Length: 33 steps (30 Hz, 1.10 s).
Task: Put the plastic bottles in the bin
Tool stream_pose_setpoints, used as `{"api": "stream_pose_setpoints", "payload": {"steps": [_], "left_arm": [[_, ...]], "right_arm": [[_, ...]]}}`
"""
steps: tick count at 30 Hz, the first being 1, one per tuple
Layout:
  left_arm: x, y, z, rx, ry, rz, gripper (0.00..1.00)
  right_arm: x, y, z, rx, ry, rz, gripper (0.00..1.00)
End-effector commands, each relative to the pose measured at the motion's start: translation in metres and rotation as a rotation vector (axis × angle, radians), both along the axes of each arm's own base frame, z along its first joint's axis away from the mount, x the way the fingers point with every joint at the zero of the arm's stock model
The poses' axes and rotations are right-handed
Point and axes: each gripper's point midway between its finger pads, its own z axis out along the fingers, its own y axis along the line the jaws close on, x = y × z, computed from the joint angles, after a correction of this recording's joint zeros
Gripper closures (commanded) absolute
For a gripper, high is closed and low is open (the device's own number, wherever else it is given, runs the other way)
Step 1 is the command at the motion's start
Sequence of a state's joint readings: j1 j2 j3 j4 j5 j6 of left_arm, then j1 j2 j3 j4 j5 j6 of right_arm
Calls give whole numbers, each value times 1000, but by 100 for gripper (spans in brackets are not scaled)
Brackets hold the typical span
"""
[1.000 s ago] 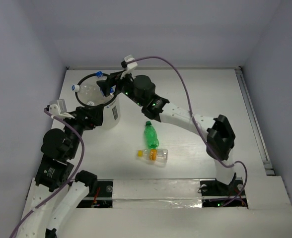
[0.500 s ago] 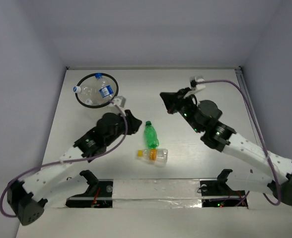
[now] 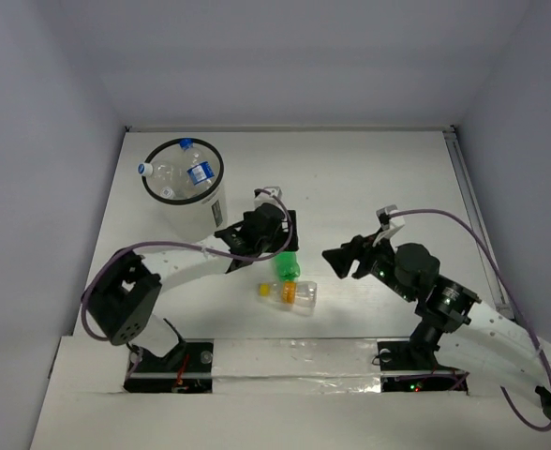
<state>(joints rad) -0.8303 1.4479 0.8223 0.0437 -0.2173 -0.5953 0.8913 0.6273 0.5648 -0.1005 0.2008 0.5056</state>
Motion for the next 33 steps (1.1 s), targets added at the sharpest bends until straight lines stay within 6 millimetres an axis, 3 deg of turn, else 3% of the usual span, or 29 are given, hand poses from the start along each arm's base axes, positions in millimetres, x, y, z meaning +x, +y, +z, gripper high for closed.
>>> {"api": "stream_pose_setpoints", "payload": {"steps": [1, 3, 6, 12, 15, 16, 19, 21, 24, 25, 28, 30, 31, 32, 33], "left_arm": [[24, -23, 19, -27, -64, -12, 22], [26, -27, 4, 3, -32, -22, 23], [28, -33, -4, 13, -15, -33, 27], [25, -27, -30, 87, 33, -39, 39], [27, -25, -35, 118, 38, -46, 53], [27, -24, -37, 128, 39, -40, 64], [35, -24, -25, 127, -1, -26, 75], [40, -23, -11, 116, -39, -12, 80], [49, -24, 28, 72, -125, 7, 83], [50, -23, 50, 46, -164, 12, 84], [57, -16, 112, -38, -268, 37, 84], [58, -7, 144, -77, -320, 57, 84], [57, 6, 172, -115, -366, 80, 84], [58, 14, 193, -139, -403, 92, 84], [58, 22, 208, -158, -429, 105, 84]], "right_arm": [[-16, 0, -13, 10, 49, 52, 26], [-19, 0, -21, 1, 60, 67, 22], [-23, 1, -28, -11, 73, 91, 20], [-29, 9, -26, -17, 70, 147, 19], [-28, 15, -32, -38, 84, 165, 12], [-27, 16, -33, -44, 88, 167, 8], [-24, 20, -43, -67, 110, 168, 6], [-25, 21, -46, -71, 119, 176, 9], [-27, 23, -49, -78, 126, 190, 27], [-26, 24, -47, -81, 121, 191, 42], [-33, 38, -48, -100, 128, 286, 64], [-36, 49, -59, -142, 154, 349, 64], [-37, 54, -61, -164, 156, 368, 63], [-42, 66, -54, -178, 135, 399, 59], [-38, 72, -67, -241, 154, 394, 55]]}}
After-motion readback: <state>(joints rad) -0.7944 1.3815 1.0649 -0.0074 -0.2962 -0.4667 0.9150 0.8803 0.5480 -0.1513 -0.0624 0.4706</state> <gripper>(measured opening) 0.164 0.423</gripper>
